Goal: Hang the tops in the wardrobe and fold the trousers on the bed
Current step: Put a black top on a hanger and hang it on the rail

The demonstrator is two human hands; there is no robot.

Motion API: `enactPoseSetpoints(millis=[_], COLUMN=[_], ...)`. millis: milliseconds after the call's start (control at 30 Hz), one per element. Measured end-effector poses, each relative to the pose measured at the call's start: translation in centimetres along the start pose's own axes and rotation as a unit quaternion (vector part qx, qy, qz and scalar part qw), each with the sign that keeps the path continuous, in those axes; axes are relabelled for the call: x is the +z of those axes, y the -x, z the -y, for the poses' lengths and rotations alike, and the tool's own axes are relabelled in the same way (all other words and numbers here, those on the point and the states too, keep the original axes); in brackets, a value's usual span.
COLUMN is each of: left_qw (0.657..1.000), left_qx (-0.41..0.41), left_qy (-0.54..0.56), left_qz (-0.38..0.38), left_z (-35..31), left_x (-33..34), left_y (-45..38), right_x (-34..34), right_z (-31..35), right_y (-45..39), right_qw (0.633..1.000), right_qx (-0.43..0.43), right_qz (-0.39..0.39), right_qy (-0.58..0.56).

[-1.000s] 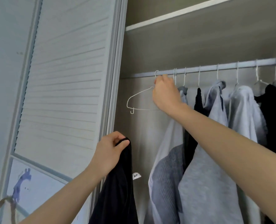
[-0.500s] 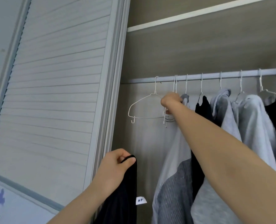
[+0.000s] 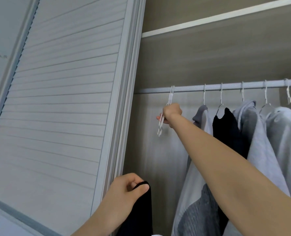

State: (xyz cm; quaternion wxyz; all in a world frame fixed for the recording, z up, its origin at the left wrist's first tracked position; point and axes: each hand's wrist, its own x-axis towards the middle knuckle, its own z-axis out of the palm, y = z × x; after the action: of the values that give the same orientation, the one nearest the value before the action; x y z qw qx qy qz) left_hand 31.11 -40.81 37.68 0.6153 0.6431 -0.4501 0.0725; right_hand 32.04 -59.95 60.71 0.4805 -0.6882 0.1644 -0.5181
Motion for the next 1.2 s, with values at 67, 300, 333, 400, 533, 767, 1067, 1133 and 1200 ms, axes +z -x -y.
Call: enactPoseSetpoints(millis=[67, 300, 333, 400, 533, 767, 1067, 1133, 1200], left_qw=[1.0, 0.999, 0.999, 0.999, 0.998, 0.995, 0.984, 0.975, 0.968], left_qx=[-0.001, -0.022, -0.02, -0.017, -0.034, -0.083, -0.172, -0.21, -0.241], left_qy=[-0.005, -0.027, -0.026, -0.026, -0.034, -0.018, 0.051, 0.062, 0.062], left_qz=[0.001, 0.009, 0.005, -0.004, -0.034, -0.059, 0.024, 0.027, 0.043], left_z=[0.2, 0.8, 0.8, 0.7, 0.7, -1.2, -3.5, -3.9, -3.8], left_x=[0.0, -0.1, -0.1, 0.0, 0.5, 1.8, 2.5, 2.4, 1.9], left_y=[0.0, 0.0, 0.0, 0.0, -0.5, -1.0, -2.0, -2.2, -2.2], right_x=[0.5, 0.1, -0.2, -0.9, -2.6, -7.4, -18.2, -21.4, -24.4], right_z=[0.0, -0.1, 0.1, 0.4, 0.7, -0.6, -1.6, -2.3, -2.9], right_y=[-0.2, -0.7, -0.8, -1.0, 0.0, 6.0, 21.7, 23.8, 25.1], right_qw=[1.0, 0.988, 0.985, 0.978, 0.965, 0.968, 0.991, 0.982, 0.963], right_qx=[-0.006, -0.061, -0.068, -0.068, -0.081, -0.143, -0.024, 0.037, 0.095], right_qz=[-0.001, -0.053, -0.064, -0.088, -0.108, -0.064, 0.131, 0.182, 0.237], right_qy=[0.012, 0.128, 0.144, 0.176, 0.223, 0.194, 0.003, -0.043, -0.089])
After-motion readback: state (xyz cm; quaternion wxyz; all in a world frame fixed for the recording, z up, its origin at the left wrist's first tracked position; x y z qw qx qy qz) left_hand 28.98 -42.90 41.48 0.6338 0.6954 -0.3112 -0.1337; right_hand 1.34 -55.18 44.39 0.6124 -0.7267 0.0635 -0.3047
